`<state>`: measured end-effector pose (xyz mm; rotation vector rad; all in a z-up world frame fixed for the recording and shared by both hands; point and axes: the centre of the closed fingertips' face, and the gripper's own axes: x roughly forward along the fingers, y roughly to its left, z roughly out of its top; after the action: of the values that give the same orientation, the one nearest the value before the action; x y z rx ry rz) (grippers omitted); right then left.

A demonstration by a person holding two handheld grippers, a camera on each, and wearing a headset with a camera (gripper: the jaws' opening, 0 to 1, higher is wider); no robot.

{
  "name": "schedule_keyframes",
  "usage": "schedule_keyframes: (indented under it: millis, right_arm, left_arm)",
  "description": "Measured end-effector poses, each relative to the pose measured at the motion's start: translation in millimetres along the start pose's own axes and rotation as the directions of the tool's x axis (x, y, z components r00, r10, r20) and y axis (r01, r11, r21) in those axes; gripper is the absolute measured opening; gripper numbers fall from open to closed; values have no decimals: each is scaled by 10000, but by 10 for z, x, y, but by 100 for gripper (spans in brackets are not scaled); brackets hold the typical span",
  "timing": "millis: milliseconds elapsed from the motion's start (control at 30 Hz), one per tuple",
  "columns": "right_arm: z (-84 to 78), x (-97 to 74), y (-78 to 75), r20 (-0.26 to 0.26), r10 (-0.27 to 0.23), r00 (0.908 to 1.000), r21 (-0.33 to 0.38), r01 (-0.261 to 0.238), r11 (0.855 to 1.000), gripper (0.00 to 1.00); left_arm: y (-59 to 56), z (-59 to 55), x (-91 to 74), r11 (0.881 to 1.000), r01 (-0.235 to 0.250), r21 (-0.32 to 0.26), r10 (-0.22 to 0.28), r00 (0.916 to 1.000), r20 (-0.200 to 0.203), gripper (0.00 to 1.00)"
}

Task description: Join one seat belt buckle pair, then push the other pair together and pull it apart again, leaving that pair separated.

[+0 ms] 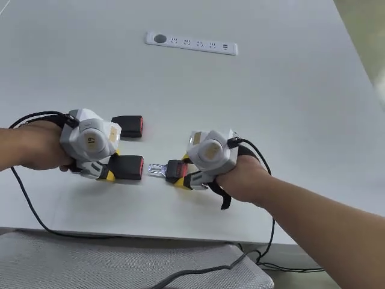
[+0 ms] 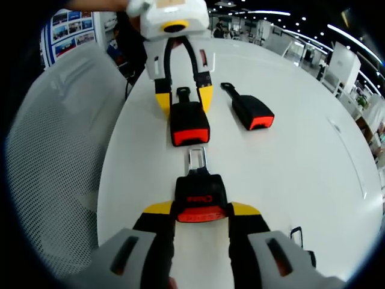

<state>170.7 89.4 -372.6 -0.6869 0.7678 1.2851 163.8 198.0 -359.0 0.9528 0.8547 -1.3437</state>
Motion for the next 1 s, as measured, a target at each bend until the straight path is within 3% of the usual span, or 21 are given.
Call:
schedule_keyframes:
  millis: [400,733,1000]
  right_arm:
    - [63,30,40,-140,-99,9999,-112,98,9999,34]
    - [170,118,63,182,62,9998,-309,-56,9995,34]
    - [203,130,50,279,261,9993,-457,-248,9986,33]
  left_arm:
    - [5,-4,6,10000,82,46,-82,9999,-128,32]
    - [-3,-14,7,9999,41,108,-39,9999,-142,31]
    - [79,-102,110,9996,108,242,-102,9997,-242,31]
